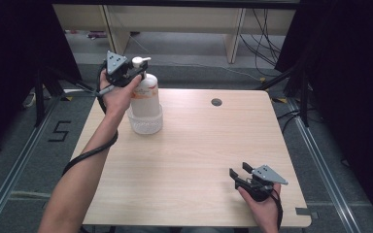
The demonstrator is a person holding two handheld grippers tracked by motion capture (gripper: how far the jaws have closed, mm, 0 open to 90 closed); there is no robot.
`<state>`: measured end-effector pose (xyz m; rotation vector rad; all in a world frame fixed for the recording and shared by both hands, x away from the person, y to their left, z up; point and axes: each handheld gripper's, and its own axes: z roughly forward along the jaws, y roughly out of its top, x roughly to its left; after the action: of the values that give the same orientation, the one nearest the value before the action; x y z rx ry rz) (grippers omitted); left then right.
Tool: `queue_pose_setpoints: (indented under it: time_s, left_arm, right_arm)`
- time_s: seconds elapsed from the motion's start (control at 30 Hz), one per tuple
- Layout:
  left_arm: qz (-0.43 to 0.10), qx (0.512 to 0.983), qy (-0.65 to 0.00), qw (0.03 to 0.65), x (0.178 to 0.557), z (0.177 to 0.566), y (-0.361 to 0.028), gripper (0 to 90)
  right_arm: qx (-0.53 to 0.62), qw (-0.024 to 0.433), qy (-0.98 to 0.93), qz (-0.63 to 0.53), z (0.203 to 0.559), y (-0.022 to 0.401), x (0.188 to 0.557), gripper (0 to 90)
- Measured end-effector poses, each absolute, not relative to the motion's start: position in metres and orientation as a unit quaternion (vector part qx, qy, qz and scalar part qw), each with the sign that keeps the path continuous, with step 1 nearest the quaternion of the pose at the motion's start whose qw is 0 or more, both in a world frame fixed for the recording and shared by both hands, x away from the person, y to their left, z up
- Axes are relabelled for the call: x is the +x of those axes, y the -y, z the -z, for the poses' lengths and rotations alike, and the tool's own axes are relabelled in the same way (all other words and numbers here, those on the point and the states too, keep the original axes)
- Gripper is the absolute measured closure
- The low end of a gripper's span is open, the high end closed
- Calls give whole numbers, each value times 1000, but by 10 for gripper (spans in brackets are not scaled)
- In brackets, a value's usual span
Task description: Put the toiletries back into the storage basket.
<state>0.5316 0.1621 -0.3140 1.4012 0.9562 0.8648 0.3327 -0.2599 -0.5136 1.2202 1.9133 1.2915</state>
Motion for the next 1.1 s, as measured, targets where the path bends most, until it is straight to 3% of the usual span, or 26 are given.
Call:
queue_pose_setpoints:
  time_s: [1.1]
  left_arm:
    - [-363,610,-417,568,532,333,-161,589]
  right_arm:
    - [453,247,-708,-482,513,258,332,407]
